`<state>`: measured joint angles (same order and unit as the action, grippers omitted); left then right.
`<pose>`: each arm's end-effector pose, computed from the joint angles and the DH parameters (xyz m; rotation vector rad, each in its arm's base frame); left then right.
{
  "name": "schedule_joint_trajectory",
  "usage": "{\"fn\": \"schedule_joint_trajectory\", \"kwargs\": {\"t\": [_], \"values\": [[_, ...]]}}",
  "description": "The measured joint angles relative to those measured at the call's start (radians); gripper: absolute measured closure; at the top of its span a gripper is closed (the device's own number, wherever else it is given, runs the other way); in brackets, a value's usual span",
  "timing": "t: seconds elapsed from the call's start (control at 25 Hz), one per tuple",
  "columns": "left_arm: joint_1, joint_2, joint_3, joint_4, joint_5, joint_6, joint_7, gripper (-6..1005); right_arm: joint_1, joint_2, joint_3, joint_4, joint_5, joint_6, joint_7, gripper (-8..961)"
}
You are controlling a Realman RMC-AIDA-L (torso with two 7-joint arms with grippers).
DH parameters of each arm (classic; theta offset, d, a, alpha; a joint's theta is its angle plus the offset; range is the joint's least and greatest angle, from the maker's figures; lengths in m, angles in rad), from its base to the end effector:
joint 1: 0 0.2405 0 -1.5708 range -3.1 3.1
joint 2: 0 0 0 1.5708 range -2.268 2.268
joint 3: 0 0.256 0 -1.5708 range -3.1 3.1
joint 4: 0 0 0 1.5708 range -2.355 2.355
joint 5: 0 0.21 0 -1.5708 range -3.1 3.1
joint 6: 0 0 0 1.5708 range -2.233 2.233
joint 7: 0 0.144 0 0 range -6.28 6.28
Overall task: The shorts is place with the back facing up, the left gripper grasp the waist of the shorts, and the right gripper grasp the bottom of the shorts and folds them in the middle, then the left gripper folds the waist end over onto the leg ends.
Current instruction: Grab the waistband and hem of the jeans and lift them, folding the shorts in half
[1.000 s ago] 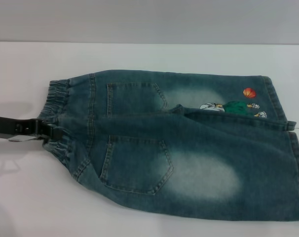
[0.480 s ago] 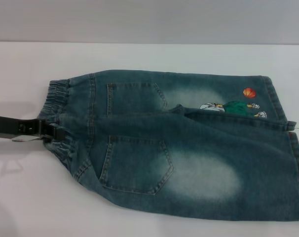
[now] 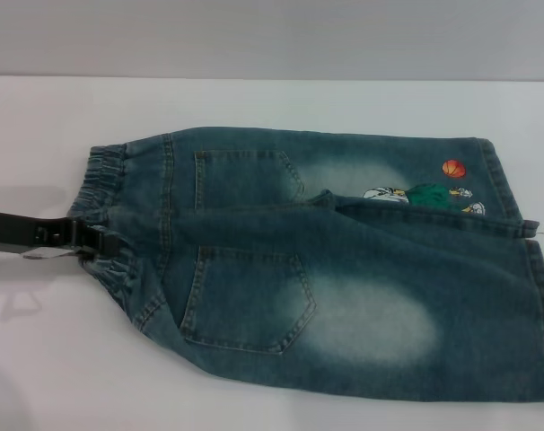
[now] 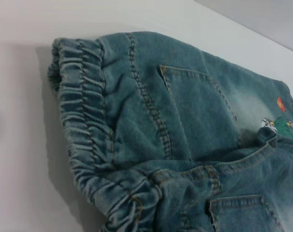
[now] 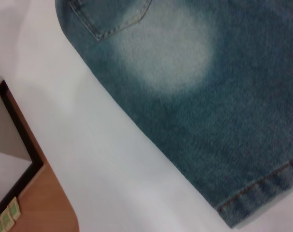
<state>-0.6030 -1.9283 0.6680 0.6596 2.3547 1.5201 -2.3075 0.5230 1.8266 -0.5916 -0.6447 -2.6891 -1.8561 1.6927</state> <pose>-0.3079 0.3489 0.0489 -2.3247 -1.7653 -0.2567 0.3580 0.2659 0.0920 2.8171 -1.2812 0.2057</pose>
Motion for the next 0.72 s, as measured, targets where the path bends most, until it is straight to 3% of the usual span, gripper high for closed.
{"fn": "schedule_joint_trajectory", "kwargs": {"t": [0.72], "values": [[-0.011, -0.001, -0.001, 0.0, 0.0, 0.0, -0.001, 924, 0.008, 0.042, -0.05, -0.053, 0.0, 0.009, 0.033, 419]]}}
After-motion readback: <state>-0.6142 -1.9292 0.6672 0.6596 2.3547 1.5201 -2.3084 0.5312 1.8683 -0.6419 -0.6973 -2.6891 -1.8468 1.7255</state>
